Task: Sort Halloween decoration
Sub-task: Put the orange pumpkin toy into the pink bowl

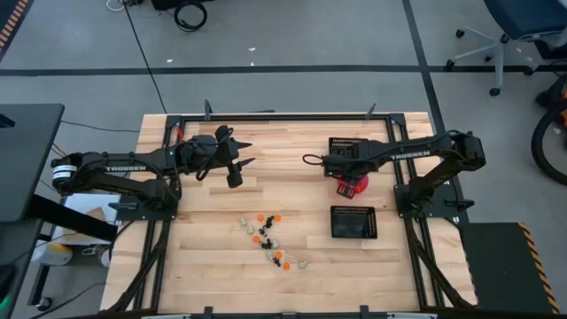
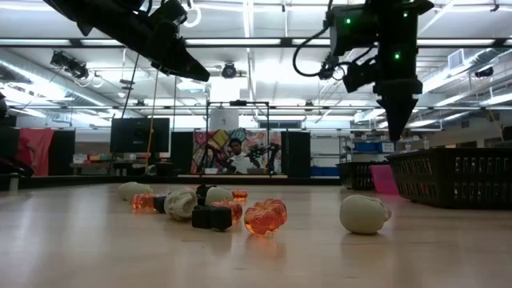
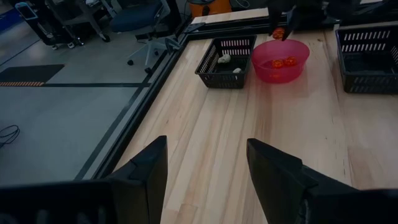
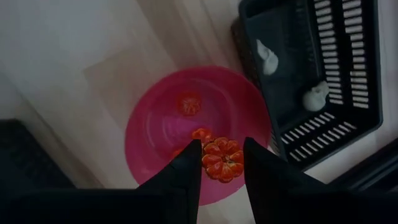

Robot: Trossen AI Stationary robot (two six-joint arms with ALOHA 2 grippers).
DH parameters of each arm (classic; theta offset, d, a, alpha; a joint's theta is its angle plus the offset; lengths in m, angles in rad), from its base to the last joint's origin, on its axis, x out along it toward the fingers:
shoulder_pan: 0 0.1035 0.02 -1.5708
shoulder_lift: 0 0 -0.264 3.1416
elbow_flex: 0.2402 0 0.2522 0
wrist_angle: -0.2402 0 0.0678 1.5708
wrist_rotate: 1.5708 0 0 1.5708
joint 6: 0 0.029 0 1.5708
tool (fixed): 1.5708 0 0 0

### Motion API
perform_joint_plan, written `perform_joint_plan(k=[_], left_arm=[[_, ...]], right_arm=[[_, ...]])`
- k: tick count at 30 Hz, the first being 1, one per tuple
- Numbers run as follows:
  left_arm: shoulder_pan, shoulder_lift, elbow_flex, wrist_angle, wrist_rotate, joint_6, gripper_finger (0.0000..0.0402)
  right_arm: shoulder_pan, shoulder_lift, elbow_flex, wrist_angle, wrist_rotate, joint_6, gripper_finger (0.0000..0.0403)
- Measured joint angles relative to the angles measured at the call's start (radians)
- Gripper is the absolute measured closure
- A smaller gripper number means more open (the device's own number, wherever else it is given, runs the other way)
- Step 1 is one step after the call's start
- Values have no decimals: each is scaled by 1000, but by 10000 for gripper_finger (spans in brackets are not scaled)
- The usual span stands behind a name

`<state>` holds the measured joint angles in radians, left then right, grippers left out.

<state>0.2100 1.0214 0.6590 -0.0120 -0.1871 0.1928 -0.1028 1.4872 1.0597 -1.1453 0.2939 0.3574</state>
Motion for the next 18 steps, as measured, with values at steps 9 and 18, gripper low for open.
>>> perform_joint_plan(k=[9, 18], left_arm=[[0, 0, 0, 0, 0, 0, 209], [0, 0, 0, 0, 0, 0, 209]], right_arm=[[-32, 0, -19, 16, 0, 0, 297], [-32, 0, -19, 20, 0, 0, 297]])
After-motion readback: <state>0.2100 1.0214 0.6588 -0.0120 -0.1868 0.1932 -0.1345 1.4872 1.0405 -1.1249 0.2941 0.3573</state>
